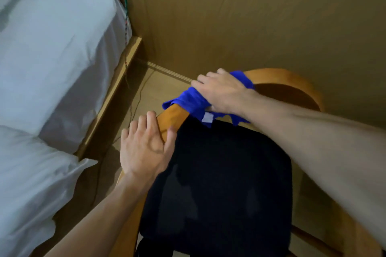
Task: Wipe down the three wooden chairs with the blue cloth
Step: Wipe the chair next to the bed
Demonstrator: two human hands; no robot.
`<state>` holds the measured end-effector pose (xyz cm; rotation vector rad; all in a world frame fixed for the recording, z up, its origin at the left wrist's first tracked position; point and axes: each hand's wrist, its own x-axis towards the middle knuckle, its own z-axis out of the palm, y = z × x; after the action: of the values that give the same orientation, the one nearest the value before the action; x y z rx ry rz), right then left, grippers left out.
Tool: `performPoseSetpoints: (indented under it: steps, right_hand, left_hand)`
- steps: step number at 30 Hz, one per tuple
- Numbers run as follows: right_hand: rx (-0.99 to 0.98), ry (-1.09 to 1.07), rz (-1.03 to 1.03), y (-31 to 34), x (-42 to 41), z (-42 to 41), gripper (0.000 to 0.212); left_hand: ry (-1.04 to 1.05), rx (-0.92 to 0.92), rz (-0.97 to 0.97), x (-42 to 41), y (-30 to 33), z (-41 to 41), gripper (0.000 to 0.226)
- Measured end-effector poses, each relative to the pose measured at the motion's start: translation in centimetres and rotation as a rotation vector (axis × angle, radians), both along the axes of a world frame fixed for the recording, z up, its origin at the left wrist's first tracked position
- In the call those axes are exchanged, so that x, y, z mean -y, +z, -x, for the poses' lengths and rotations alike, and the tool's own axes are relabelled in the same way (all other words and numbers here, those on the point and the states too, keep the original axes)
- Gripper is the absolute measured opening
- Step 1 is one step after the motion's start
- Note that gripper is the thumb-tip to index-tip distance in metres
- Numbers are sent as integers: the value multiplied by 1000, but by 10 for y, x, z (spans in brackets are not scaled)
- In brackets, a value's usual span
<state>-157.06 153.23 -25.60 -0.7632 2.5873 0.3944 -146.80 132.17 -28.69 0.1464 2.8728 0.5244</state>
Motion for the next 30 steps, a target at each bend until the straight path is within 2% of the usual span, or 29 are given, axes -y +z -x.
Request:
performPoseSetpoints:
  steps: [4,6,8,10,12,14,16,19,23,27,30]
  right_hand:
    - [77,75,271,-13,40,-9,49]
    - [10,28,280,-12,25,-10,44]
    - [-85,-120,180,-7,-2,-7,40]
    - [-152,-286,20,2,-33,-6,48]
    - [-166,-433,-78,15,-55,-8,59]
    - [-138,-521,-139,19,-60,-8,60]
    - [-101,-516,-121,14,-44,-5,57]
    - [-91,-340,3,-4,-14,-6,49]
    - [-93,-272,102,-11,-8,-6,41]
    - [-229,-348,112,4,-66,-10,54]
    - [-254,-468,156,17,-115,-19,66]
  left_hand:
    - [27,9,26,-2,-1,1,52]
    - [28,5,-5,-2,-1,0,48]
    - [31,-6,-20,-1,1,-1,45]
    - [22,-9,-14,-1,-1,-1,43]
    - [8,-8,-8,-3,-1,0,42]
    - [-18,-2,33,-4,0,-1,46]
    - [-58,-22,115,-5,0,-3,55]
    - [-148,-79,174,-19,2,4,69]
    - [-187,-135,211,-61,7,28,71]
    - [-283,-134,225,-92,10,52,72]
    - [-408,-153,209,-125,9,64,82]
